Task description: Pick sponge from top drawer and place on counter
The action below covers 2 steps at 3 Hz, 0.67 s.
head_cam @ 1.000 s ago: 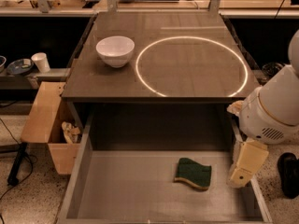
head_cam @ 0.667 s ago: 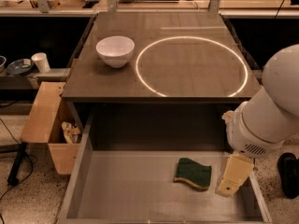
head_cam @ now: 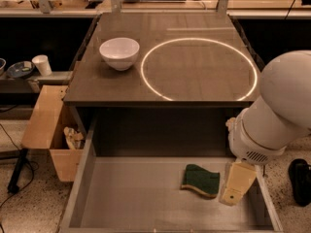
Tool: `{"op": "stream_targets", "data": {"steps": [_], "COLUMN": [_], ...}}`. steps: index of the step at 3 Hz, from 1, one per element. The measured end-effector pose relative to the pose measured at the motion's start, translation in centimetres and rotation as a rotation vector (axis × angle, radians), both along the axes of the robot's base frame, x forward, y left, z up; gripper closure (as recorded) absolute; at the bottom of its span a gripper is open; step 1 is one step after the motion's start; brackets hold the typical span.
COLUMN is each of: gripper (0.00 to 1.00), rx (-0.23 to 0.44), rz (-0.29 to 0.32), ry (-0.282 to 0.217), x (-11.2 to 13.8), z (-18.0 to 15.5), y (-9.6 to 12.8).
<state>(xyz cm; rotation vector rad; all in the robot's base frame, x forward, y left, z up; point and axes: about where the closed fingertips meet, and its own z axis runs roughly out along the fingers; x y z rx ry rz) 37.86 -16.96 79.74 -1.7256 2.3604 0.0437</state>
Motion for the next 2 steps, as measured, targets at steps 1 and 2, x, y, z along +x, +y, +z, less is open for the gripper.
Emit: {"op": "stream_targets", "data": {"steps": [1,2], "gripper": [0.00,0.00], "rx": [-0.009,-0.018], "rz": [0.015,0.028], "ry": [0.020,0.061], "x": [0.0,-0.2], "z": [-1.4,-3.6], "y": [1.0,2.1]}}
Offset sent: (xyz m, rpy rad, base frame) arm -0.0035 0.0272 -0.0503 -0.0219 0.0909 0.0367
